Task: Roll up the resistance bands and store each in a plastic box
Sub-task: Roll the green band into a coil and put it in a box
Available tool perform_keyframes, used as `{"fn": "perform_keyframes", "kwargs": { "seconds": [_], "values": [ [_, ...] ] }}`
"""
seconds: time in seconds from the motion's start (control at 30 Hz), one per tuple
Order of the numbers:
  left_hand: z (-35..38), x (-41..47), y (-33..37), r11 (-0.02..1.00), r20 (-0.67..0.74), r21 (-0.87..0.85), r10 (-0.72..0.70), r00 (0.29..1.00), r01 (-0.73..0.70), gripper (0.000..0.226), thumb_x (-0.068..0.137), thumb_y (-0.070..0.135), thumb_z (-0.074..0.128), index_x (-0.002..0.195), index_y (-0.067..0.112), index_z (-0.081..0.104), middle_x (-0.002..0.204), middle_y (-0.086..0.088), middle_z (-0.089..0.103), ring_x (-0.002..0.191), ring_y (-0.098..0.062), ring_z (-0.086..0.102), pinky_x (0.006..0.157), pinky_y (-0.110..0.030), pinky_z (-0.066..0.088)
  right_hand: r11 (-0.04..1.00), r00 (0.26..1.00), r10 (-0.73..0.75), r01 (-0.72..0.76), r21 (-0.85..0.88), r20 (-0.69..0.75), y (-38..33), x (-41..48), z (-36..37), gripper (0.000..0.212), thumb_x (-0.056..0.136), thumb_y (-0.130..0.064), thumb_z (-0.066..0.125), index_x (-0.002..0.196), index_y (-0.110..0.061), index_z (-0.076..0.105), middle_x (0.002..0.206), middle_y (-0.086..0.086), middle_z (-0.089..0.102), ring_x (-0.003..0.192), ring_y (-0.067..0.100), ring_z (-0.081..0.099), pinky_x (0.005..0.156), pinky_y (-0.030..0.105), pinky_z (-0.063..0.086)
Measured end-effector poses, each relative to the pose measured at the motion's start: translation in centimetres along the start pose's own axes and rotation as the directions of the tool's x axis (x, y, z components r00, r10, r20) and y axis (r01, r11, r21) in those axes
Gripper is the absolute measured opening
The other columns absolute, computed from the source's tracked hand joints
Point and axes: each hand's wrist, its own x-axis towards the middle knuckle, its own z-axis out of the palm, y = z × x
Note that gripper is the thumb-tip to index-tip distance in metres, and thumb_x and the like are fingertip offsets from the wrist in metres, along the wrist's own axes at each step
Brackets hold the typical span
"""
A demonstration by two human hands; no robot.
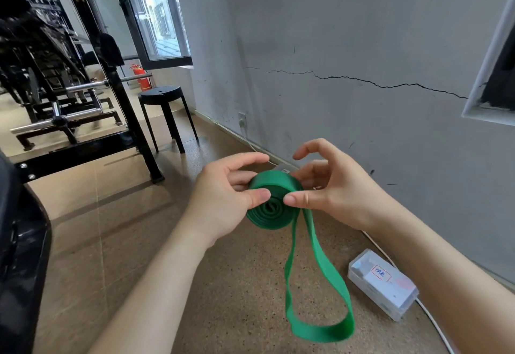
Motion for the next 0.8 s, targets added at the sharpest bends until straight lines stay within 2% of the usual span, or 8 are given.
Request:
{"fn": "perform_keyframes", "kwargs": {
  "seconds": [0.1, 0.17, 0.33, 0.43, 0.57, 0.63, 0.73, 0.8],
  "values": [
    [0.1, -0.1, 0.4, 0.988, -0.008, -0.148, -0.054, 0.999, 0.052, 0.053, 0.074, -0.015, 0.068, 0.100, 0.031, 0.068, 0.080, 0.001, 0.076, 0.070, -0.013, 0.072, 0.056, -0.019, 0.052, 1.000, 0.999, -0.002, 0.003, 0.022, -0.047, -0.1, 0.1, 0.0, 0.053, 0.065, -0.013, 0.088, 0.102, -0.023, 0.052, 0.089, 0.011, 0.073, 0.083, 0.033, 0.071, 0.083, 0.051, 0.057],
    [0.3, -0.1, 0.6, 0.977, -0.013, -0.202, -0.074, 0.997, 0.070, 0.049, 0.076, -0.016, 0.066, 0.099, 0.027, 0.069, 0.079, -0.001, 0.076, 0.067, -0.014, 0.071, 0.053, -0.020, 0.052, 0.999, 0.997, 0.001, 0.001, 0.038, -0.074, -0.1, 0.0, 0.2, 0.050, 0.066, -0.014, 0.088, 0.101, -0.023, 0.053, 0.089, 0.010, 0.073, 0.083, 0.031, 0.071, 0.083, 0.050, 0.057],
    [0.7, -0.2, 0.7, 0.960, -0.059, -0.269, -0.098, 0.993, 0.079, 0.039, 0.081, -0.011, 0.064, 0.093, 0.026, 0.070, 0.081, -0.001, 0.076, 0.072, -0.020, 0.073, 0.059, -0.035, 0.060, 0.996, 0.991, -0.042, 0.052, 0.074, -0.130, -0.2, -0.2, 0.5, 0.039, 0.066, -0.020, 0.087, 0.094, -0.017, 0.059, 0.091, 0.004, 0.074, 0.087, 0.019, 0.072, 0.087, 0.045, 0.057],
    [1.1, -0.4, 0.8, 0.939, -0.107, -0.336, -0.114, 0.988, 0.072, 0.031, 0.083, -0.011, 0.061, 0.091, 0.018, 0.068, 0.080, -0.007, 0.076, 0.072, -0.026, 0.073, 0.060, -0.044, 0.061, 0.995, 0.987, -0.072, 0.082, 0.062, -0.144, -0.1, -0.3, 0.5, 0.030, 0.067, -0.025, 0.085, 0.089, -0.017, 0.066, 0.093, -0.001, 0.075, 0.091, 0.013, 0.071, 0.089, 0.044, 0.057],
    [1.1, -0.2, 0.5, 0.892, -0.175, -0.449, -0.143, 0.974, 0.050, 0.024, 0.086, -0.011, 0.057, 0.089, 0.012, 0.063, 0.083, -0.015, 0.074, 0.076, -0.032, 0.073, 0.060, -0.047, 0.060, 0.992, 0.986, -0.110, 0.117, 0.044, -0.125, 0.0, -0.3, 0.9, 0.035, 0.071, -0.016, 0.086, 0.098, -0.027, 0.066, 0.093, 0.000, 0.072, 0.088, 0.014, 0.071, 0.085, 0.040, 0.058],
    [1.4, -0.3, 0.6, 0.877, -0.148, -0.476, -0.157, 0.977, 0.069, 0.022, 0.087, -0.010, 0.056, 0.089, 0.012, 0.061, 0.086, -0.017, 0.073, 0.079, -0.033, 0.072, 0.062, -0.050, 0.059, 0.992, 0.984, -0.115, 0.120, 0.035, -0.133, -0.1, -0.2, 0.9, 0.034, 0.075, -0.010, 0.083, 0.098, -0.027, 0.065, 0.089, 0.002, 0.071, 0.081, 0.015, 0.072, 0.081, 0.039, 0.060],
    [1.4, -0.2, 0.3, 0.919, -0.075, -0.382, -0.137, 0.988, 0.099, 0.020, 0.088, -0.007, 0.058, 0.089, 0.013, 0.058, 0.088, -0.011, 0.072, 0.082, -0.032, 0.070, 0.072, -0.054, 0.059, 0.994, 0.985, -0.109, 0.108, -0.014, -0.136, 0.0, -0.2, 0.5, 0.033, 0.075, -0.007, 0.081, 0.096, -0.028, 0.065, 0.084, 0.001, 0.072, 0.077, 0.018, 0.072, 0.078, 0.042, 0.060],
    [0.6, 0.1, -0.2, 1.000, -0.079, -0.011, -0.023, 0.997, 0.023, 0.019, 0.084, 0.003, 0.066, 0.086, 0.020, 0.059, 0.093, 0.001, 0.069, 0.089, -0.021, 0.067, 0.085, -0.050, 0.055, 0.987, 0.986, -0.123, 0.109, -0.121, -0.115, 0.0, -0.2, 0.3, 0.033, 0.074, -0.009, 0.081, 0.095, -0.030, 0.066, 0.084, 0.000, 0.072, 0.078, 0.017, 0.071, 0.079, 0.043, 0.059]
  ]
}}
